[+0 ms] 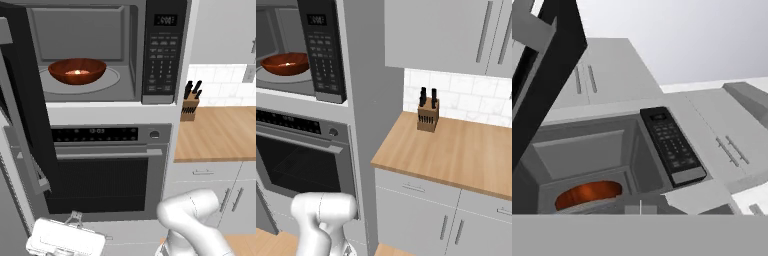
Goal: Open the microwave, place the bowl with waffle inside the microwave, then close the microwave door and turn it on.
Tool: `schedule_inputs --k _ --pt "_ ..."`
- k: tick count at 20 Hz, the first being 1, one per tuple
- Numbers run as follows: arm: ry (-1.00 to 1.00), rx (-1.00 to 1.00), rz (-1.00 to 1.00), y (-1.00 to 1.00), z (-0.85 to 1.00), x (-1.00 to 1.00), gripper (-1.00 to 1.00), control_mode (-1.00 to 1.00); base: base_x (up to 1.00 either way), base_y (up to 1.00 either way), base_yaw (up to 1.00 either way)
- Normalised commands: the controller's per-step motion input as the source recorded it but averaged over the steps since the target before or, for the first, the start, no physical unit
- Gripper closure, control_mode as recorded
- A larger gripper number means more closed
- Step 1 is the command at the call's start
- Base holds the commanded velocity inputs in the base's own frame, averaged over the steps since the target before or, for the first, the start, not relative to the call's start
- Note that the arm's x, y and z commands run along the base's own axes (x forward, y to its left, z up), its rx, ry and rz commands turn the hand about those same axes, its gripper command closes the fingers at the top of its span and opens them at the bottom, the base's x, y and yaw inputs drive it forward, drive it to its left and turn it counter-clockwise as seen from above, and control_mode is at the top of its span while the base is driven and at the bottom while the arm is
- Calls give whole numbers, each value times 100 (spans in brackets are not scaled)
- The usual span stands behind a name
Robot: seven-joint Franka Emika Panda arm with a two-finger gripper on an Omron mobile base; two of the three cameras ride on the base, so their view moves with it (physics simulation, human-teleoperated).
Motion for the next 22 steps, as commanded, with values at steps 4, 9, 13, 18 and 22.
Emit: schedule_inputs --k 4,9,13,18,22 --pt "-12 0 3 56 0 28 100 -100 0 0 0" --pt "0 0 5 79 1 20 100 -100 0 0 0" --pt "0 0 3 87 4 18 100 -100 0 0 0" --pt "-1 0 3 83 4 13 100 -100 0 0 0" --pt "-12 0 0 59 13 2 100 -100 0 0 0"
